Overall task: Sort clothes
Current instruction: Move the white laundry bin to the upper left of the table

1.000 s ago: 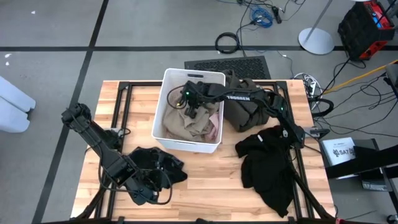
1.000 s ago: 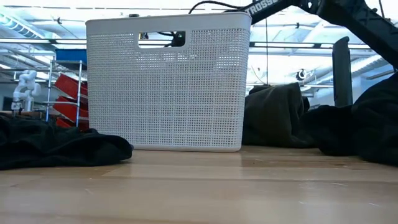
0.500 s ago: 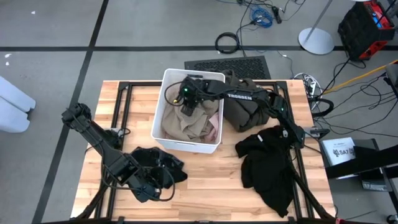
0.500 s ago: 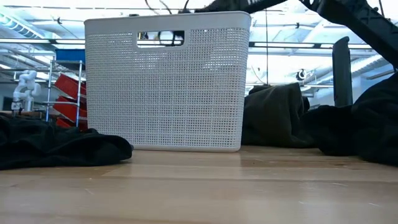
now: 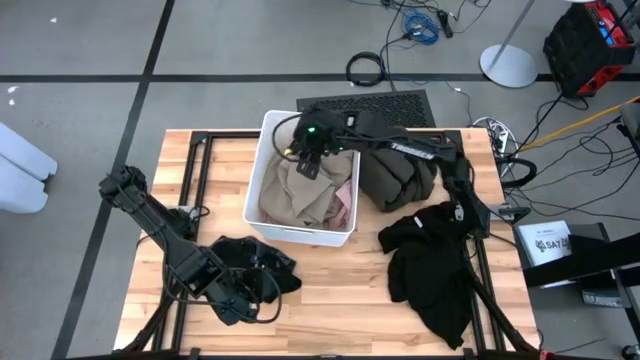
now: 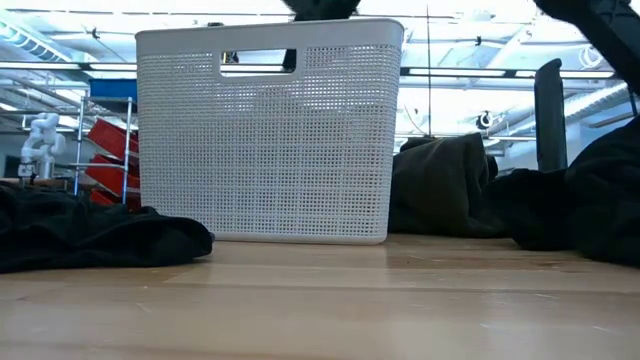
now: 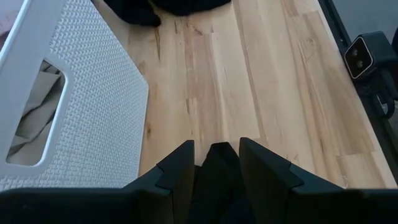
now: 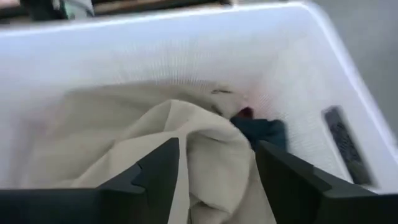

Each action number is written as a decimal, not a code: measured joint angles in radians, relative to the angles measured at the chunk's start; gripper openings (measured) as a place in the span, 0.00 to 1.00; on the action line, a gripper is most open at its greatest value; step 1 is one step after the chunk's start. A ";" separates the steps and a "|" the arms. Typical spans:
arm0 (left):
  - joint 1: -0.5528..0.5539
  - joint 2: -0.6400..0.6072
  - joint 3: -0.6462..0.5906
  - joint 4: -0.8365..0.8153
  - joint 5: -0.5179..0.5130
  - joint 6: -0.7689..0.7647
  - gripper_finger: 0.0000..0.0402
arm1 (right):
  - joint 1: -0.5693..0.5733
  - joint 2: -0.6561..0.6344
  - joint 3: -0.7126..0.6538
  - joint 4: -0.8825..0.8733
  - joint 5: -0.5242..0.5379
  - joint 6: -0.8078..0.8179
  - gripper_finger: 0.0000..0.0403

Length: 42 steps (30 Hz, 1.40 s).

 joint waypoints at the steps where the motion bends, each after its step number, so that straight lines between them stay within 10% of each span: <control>1: 0.000 0.000 0.000 0.000 0.000 -0.002 0.34 | 0.005 -0.020 0.001 -0.002 0.016 0.014 0.49; 11: -0.001 0.000 0.000 0.004 0.009 -0.007 0.34 | 0.149 -0.154 0.001 -0.173 -0.290 0.146 0.49; 22: -0.001 0.000 0.000 0.015 0.020 -0.045 0.34 | 0.544 -0.153 0.000 -0.363 -0.318 0.305 0.49; 35: -0.006 0.006 0.000 0.046 0.020 -0.086 0.34 | 0.999 -0.134 -0.147 -0.445 0.408 0.833 0.49; 42: -0.014 0.070 0.000 0.045 0.021 -0.057 0.34 | 1.116 -0.134 -0.441 -0.357 0.431 1.216 0.49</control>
